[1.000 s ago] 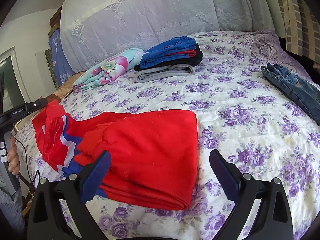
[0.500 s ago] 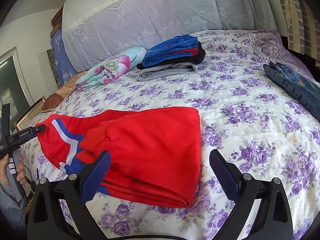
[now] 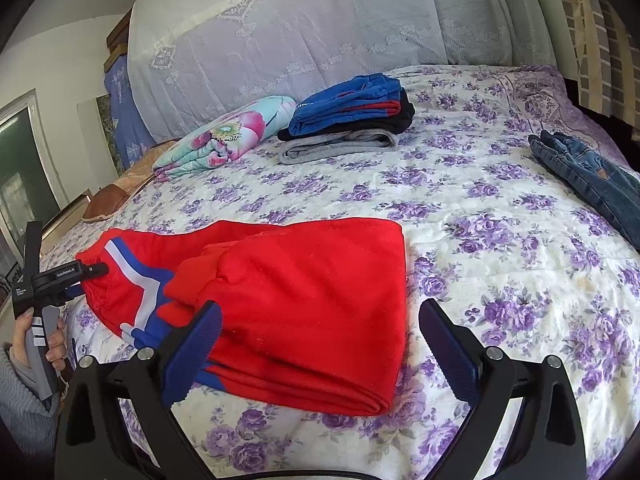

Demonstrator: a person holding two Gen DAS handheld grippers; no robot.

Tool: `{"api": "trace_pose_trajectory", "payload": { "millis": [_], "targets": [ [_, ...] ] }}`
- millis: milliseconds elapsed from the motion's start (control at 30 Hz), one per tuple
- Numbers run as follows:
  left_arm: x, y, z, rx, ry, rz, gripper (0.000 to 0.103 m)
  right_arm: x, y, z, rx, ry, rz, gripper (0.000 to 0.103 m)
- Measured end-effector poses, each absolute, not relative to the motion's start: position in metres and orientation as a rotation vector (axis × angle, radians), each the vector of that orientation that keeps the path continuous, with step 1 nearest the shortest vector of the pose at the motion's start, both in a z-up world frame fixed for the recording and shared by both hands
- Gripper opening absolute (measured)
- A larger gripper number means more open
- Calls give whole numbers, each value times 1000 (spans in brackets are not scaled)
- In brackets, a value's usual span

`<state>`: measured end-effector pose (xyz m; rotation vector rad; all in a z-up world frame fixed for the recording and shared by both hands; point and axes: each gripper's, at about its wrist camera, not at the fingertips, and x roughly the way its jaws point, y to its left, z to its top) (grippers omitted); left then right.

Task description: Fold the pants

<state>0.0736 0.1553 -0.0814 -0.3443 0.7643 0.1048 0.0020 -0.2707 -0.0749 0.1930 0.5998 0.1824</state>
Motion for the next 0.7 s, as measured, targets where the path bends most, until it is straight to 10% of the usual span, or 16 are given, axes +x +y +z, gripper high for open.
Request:
{"api": "trace_pose_trajectory", "payload": {
  "millis": [133,700],
  "targets": [
    [68,146,-62,-260,701,100,33,4,-271,-76,204,605,181,99],
    [60,48,23,-14,495,-20,23,-2,-276,-70,198,571,182,99]
  ]
}}
